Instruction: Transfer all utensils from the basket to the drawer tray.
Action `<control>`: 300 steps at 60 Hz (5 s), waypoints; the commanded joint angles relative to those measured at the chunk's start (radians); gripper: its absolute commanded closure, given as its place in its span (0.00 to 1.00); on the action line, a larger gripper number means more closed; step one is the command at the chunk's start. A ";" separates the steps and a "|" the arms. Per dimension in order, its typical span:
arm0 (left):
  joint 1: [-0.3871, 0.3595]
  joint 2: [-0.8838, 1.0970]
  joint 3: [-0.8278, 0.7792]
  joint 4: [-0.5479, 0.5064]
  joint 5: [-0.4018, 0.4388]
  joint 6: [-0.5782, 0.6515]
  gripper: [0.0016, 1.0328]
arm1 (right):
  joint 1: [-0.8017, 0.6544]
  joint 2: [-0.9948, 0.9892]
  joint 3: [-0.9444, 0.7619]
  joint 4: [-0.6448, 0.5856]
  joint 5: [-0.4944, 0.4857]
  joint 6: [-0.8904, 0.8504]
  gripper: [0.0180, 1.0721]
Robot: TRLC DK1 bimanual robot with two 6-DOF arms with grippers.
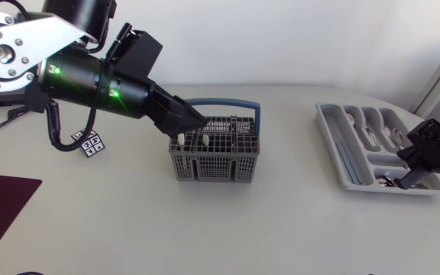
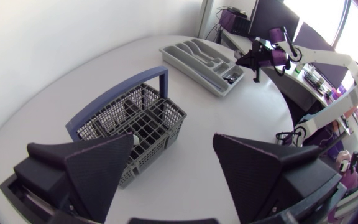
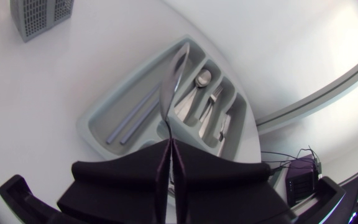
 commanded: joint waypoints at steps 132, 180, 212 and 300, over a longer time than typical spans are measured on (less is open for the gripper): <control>0.138 -0.090 -0.297 0.096 -0.047 0.107 0.12 | 1.028 0.042 0.304 -0.327 0.257 0.837 0.19; 0.171 -0.115 -0.410 0.227 0.166 0.305 0.08 | 1.142 0.455 0.620 -0.266 0.089 1.060 0.45; 0.185 -0.052 -0.422 0.303 0.172 0.342 0.08 | 1.168 0.570 0.659 -0.171 0.192 1.109 0.61; 0.161 -0.052 -0.456 0.314 0.169 0.337 0.08 | 1.154 0.320 0.628 -0.275 0.072 1.106 0.93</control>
